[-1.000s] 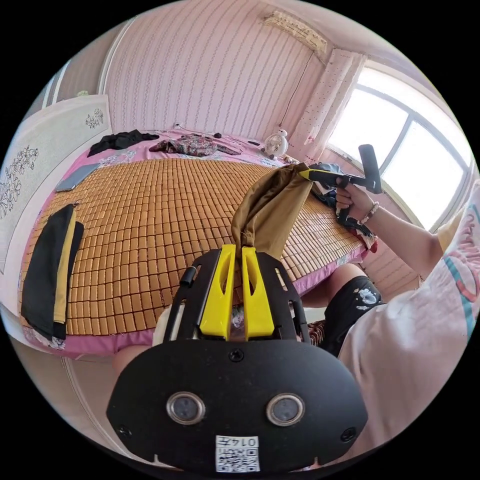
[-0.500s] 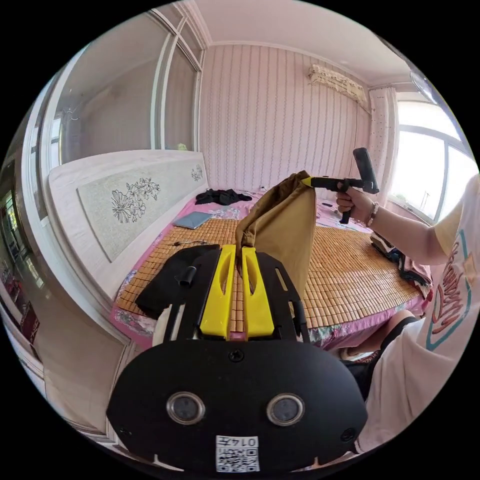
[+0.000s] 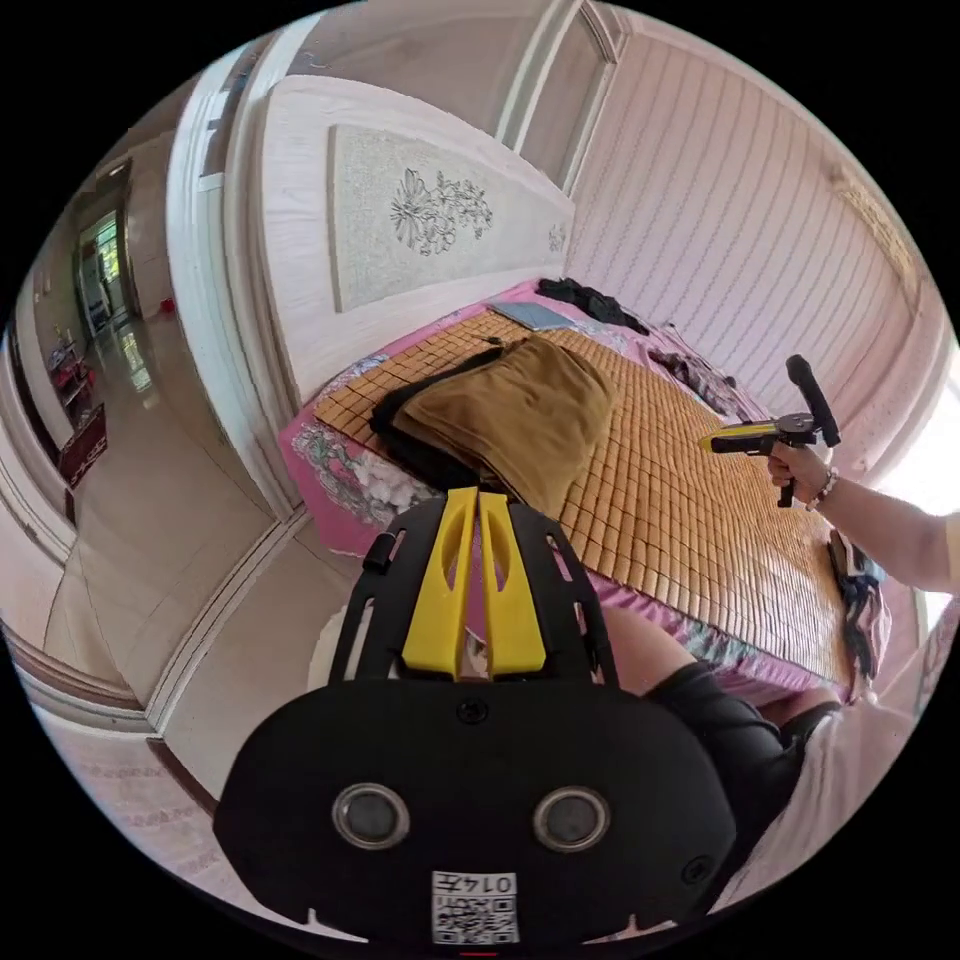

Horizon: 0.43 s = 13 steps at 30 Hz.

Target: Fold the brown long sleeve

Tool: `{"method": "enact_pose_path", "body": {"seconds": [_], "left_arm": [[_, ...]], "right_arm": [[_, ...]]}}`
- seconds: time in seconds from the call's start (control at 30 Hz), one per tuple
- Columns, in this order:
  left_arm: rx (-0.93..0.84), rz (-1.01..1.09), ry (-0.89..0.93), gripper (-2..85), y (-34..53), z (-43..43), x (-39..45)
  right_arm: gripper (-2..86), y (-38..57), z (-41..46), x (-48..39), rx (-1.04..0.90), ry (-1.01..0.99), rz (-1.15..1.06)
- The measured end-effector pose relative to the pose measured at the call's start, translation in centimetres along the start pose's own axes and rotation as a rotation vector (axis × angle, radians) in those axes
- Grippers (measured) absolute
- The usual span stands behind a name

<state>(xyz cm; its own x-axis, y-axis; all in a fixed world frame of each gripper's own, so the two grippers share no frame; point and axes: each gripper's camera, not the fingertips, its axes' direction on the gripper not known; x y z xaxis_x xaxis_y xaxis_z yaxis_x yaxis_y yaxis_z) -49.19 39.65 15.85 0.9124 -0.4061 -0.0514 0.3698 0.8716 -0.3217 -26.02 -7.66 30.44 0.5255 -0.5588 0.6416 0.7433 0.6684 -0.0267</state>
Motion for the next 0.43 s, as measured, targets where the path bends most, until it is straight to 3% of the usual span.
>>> {"method": "enact_pose_path", "body": {"seconds": [0.23, 0.43], "left_arm": [[0.051, 0.385, 0.354, -1.0, 0.5, 1.1, 14.7], [0.007, 0.687, 0.645, -1.0, 1.4, 2.8, 29.3]], "right_arm": [[-0.9, 24.5, -2.4, 4.0, -0.196, 0.034, 0.411], [-0.7, 41.9, -10.8, 6.1, -0.022, 0.073, 0.898]]}}
